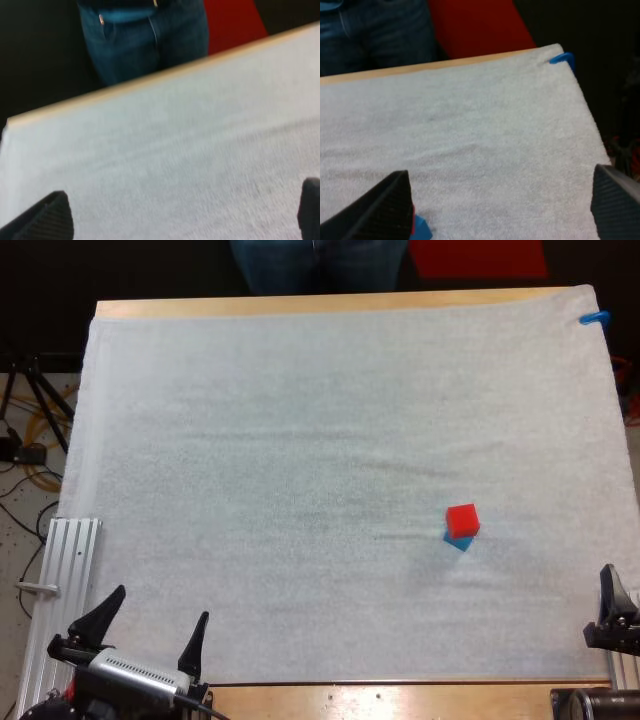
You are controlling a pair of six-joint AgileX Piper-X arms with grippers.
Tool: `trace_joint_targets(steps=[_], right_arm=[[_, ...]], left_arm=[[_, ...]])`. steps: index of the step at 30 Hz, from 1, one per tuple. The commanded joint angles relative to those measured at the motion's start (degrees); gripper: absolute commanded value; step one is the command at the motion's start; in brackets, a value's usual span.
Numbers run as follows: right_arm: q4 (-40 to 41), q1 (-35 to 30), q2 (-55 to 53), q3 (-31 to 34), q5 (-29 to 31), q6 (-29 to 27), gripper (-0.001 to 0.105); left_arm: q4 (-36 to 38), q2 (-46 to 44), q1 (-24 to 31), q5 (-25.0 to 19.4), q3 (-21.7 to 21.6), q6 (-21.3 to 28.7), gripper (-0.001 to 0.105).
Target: Stack red cube on blue cube
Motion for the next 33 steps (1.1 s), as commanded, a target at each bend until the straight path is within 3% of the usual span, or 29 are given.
trace_joint_targets(steps=[1, 9, 13, 22, 33], right_arm=[[-0.5, -0.2, -2.8, 0.0, -0.5, -0.7, 0.071], [-0.3, -0.2, -2.7, -0.3, -0.7, -1.8, 0.071], [-2.9, -0.2, -2.7, 1.0, -0.8, -4.7, 0.071], [-9.6, -0.2, -2.4, 5.1, -4.7, -5.0, 0.071], [-5.5, -0.2, -2.4, 6.9, -4.7, -4.3, 0.071]], left_arm=[[1.4, -7.1, 0.0, 0.2, 0.2, -0.2, 0.087], [6.9, -8.2, 0.1, 1.0, 1.9, 0.3, 0.087], [2.5, -8.1, 0.1, 1.0, 3.9, 0.3, 0.087], [-11.7, -8.1, 0.1, 1.0, 10.9, -0.5, 0.087], [-12.7, -8.1, 0.1, 1.0, 15.7, -0.7, 0.087]])
